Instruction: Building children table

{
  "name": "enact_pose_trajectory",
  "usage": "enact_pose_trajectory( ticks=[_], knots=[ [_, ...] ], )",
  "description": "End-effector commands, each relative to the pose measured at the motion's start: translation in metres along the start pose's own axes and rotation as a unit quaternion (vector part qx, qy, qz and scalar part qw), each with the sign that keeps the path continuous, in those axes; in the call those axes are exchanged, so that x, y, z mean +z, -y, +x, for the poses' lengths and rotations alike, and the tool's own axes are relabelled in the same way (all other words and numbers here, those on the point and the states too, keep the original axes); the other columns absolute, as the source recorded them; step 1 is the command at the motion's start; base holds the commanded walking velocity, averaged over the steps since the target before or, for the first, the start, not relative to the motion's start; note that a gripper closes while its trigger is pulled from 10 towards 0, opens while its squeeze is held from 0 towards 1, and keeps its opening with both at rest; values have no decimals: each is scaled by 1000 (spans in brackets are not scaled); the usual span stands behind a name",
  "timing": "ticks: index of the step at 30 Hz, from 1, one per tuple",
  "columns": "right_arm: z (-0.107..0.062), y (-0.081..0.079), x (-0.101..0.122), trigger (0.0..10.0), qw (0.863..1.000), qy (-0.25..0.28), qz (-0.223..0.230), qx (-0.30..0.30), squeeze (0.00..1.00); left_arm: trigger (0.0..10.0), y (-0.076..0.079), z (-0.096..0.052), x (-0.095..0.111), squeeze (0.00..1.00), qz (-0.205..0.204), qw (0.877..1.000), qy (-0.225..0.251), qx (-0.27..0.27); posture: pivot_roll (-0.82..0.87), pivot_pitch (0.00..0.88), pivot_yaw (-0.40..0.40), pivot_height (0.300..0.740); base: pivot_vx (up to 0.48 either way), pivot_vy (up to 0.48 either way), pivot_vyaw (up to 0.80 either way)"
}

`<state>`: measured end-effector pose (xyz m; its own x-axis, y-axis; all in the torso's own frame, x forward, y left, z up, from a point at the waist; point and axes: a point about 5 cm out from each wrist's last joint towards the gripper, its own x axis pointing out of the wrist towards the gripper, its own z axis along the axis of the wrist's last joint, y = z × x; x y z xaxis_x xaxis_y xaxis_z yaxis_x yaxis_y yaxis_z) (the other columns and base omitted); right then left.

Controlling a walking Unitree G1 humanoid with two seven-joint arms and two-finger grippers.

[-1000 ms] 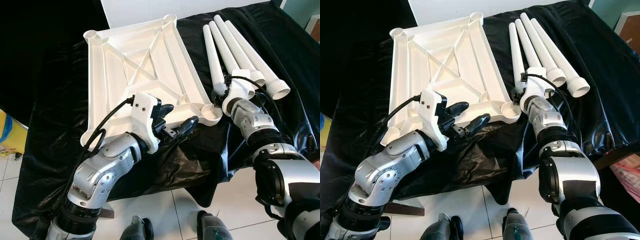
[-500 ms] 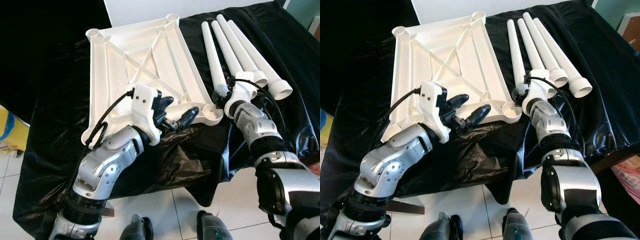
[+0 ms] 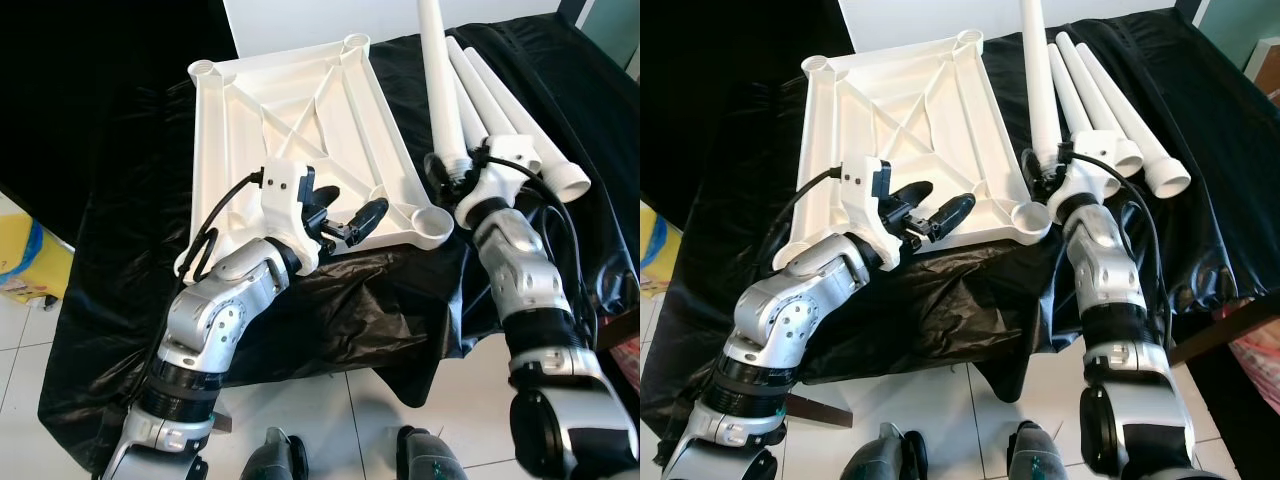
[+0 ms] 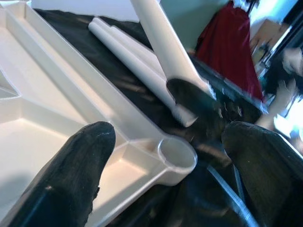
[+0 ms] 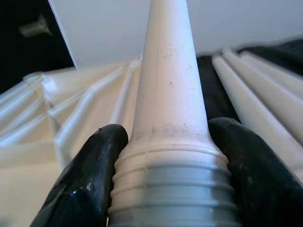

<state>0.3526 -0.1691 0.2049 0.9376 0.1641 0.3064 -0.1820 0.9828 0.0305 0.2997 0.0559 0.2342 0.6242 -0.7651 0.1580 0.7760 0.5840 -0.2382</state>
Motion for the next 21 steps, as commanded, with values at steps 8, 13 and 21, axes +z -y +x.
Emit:
enact_pose_trajectory(
  ticks=[8,13,21],
  knots=[
    [-31,-26,9,10000,995,61,17,79,0,10000,-8,18,20,0,-28,997,42,-56,-143,61,76,740,0,0,0],
    [-43,-38,6,10000,991,64,30,111,0,10000,-9,23,29,0,-45,995,58,-68,-143,50,76,740,0,0,0],
    [-54,-54,5,10000,985,64,31,160,0,10000,-14,29,29,0,-53,995,51,-75,-143,42,77,740,0,0,0]
  ],
)
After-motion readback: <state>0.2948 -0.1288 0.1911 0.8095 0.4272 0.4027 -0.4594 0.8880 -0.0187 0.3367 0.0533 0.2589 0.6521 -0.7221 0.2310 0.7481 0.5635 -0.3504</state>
